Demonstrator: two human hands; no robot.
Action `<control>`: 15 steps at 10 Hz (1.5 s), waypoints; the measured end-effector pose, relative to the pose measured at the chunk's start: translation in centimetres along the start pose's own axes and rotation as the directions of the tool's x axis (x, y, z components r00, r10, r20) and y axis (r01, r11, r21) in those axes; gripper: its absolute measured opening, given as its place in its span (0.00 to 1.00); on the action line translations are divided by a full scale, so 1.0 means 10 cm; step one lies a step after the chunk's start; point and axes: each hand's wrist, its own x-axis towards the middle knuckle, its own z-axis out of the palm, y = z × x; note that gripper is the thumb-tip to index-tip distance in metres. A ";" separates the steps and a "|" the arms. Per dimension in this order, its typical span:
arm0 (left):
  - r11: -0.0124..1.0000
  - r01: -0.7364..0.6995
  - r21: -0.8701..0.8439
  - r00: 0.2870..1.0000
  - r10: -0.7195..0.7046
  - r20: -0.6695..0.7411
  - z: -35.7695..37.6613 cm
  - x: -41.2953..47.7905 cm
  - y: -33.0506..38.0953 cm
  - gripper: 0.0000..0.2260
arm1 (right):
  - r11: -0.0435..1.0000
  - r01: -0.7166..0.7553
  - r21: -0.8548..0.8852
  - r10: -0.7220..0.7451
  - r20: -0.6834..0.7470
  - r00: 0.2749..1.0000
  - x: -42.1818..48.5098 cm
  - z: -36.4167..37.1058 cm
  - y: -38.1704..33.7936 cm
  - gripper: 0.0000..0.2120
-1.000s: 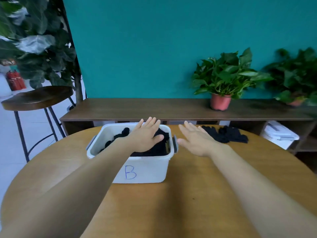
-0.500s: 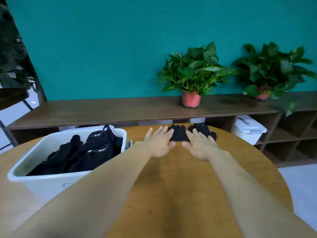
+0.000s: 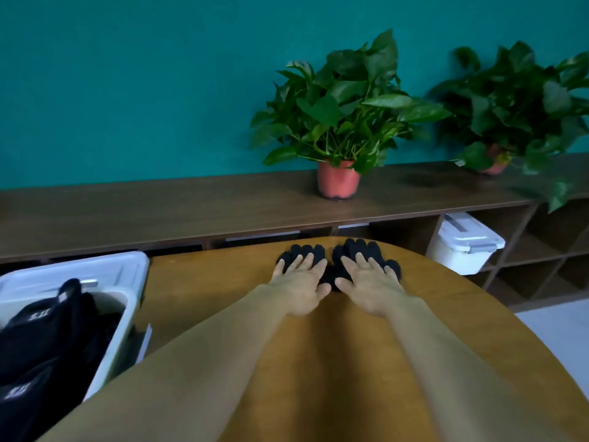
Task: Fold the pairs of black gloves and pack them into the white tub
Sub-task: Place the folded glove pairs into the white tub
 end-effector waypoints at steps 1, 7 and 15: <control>1.000 -0.006 -0.024 1.000 0.005 -0.031 0.04 0.30 -0.09 0.26 | 1.000 -0.007 -0.005 0.007 -0.010 1.000 0.33 0.03 0.07 0.29; 0.998 0.058 -0.013 0.998 -0.057 0.034 0.38 0.45 -0.17 0.26 | 0.991 -0.126 -0.047 0.127 0.029 0.991 0.48 0.38 0.24 0.26; 0.996 0.088 -0.008 0.996 -0.089 -0.011 1.20 -2.28 0.10 0.26 | 0.990 -0.073 -0.118 0.081 0.065 0.995 -2.06 1.09 -0.36 0.27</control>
